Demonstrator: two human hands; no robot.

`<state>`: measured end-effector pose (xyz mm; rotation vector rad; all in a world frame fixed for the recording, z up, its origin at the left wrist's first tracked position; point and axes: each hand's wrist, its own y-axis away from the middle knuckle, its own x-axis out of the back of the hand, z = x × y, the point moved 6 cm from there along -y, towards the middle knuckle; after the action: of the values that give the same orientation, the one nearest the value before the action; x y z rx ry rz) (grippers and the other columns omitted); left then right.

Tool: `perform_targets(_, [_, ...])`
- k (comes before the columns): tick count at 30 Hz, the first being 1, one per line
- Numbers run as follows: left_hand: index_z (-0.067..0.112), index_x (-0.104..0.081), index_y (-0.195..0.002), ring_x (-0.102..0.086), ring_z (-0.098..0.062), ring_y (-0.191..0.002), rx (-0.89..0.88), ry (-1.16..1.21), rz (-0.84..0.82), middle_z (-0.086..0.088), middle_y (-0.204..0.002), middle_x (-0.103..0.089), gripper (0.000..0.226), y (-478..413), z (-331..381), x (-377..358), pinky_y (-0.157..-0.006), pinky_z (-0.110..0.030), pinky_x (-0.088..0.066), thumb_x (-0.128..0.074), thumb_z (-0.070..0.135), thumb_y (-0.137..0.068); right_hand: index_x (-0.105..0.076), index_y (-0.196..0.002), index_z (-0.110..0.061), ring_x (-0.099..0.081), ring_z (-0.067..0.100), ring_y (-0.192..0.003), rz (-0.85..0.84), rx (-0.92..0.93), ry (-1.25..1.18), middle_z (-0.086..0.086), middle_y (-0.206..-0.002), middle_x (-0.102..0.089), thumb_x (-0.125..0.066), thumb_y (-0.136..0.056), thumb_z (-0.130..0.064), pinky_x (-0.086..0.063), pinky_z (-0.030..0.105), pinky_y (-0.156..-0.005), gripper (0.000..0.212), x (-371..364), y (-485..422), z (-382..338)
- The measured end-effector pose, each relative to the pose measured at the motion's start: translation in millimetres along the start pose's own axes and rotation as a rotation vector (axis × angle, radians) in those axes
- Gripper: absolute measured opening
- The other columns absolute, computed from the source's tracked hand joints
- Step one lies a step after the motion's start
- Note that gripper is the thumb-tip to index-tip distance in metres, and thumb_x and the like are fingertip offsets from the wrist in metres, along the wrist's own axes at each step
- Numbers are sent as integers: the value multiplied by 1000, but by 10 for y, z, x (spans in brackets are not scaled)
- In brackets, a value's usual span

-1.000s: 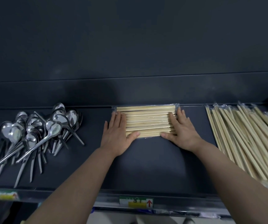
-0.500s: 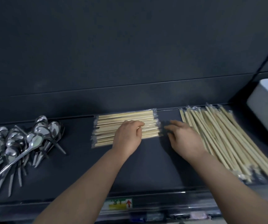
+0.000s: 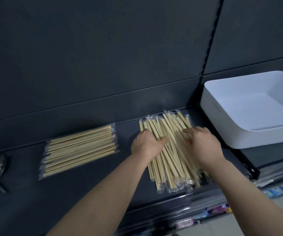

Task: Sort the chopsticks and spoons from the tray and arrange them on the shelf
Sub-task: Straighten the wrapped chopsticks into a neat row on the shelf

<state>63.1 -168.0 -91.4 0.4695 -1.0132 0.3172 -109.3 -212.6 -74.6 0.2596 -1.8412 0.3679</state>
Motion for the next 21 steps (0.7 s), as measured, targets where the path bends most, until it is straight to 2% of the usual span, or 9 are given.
perform_targets(2, [7,-55,-119,-55,-17,-68,58,-68,-17,-8,-116,-62,82,-21,139,-68,-44,-25,-32,-52,78,-76,-65,-107,-23,-56,26,-100,-47,20,-61,1,-102,-62,-53,-90,-21,-48,34,-70,21,-4,8,78])
perform_targets(4, [9,-55,-121,-59,-19,-75,62,-139,-18,-8,-122,-61,87,-43,260,-123,-43,-24,-31,-54,80,-72,-60,-83,-27,-58,24,-91,-71,52,-88,-3,-86,-56,-51,-90,-22,-41,30,-60,13,-16,18,127])
perform_targets(5, [10,-58,-112,-62,-19,-74,55,-154,-18,-6,-113,-65,78,-61,305,-145,-43,-24,-32,-57,78,-73,-50,-71,-27,-58,23,-86,-73,62,-89,-5,-78,-51,-49,-89,-22,-36,28,-56,20,-20,17,145])
perform_targets(7, [14,-57,-83,-58,-16,-63,52,-99,-27,1,-79,-62,48,-92,361,-164,-45,-23,-33,-64,62,-78,-37,-64,-27,-56,21,-82,-65,69,-98,-7,-74,-45,-48,-90,-19,-30,27,-53,29,-36,11,185])
perform_targets(9, [15,-51,-73,-53,-15,-59,93,17,-35,1,-68,-53,29,-100,347,-141,-48,-23,-36,-66,38,-82,-49,-70,-27,-56,21,-87,-53,93,-99,-7,-77,-47,-49,-91,-17,-32,26,-54,23,-38,-4,188])
perform_targets(11, [13,-56,-81,-57,-18,-63,147,148,-39,-2,-73,-57,16,-105,264,-131,-52,-25,-41,-64,27,-78,-65,-96,-26,-57,20,-95,-50,108,-91,-5,-87,-55,-51,-91,-20,-39,26,-58,16,-40,-27,166])
perform_targets(14, [10,-64,-84,-61,-22,-66,165,473,-35,-6,-74,-63,14,-73,150,-118,-59,-31,-47,-60,22,-78,-61,-119,-27,-57,20,-104,-75,128,-93,-3,-103,-61,-53,-92,-30,-47,28,-69,28,-18,-79,76])
perform_targets(18, [9,-66,-92,-60,-24,-76,166,720,-17,-9,-81,-62,14,-32,47,24,-72,-34,-49,-56,19,-89,-59,-109,-19,-60,23,-95,-133,115,-29,2,-103,-63,-61,-86,-47,-46,29,-67,35,-37,-151,-102])
perform_targets(21, [11,-64,-96,-61,-22,-77,163,809,-24,-9,-86,-64,13,0,-2,126,-76,-35,-50,-54,20,-94,-58,-99,-15,-58,25,-86,-200,70,19,5,-100,-61,-63,-86,-35,-40,28,-64,24,-81,-201,-185])
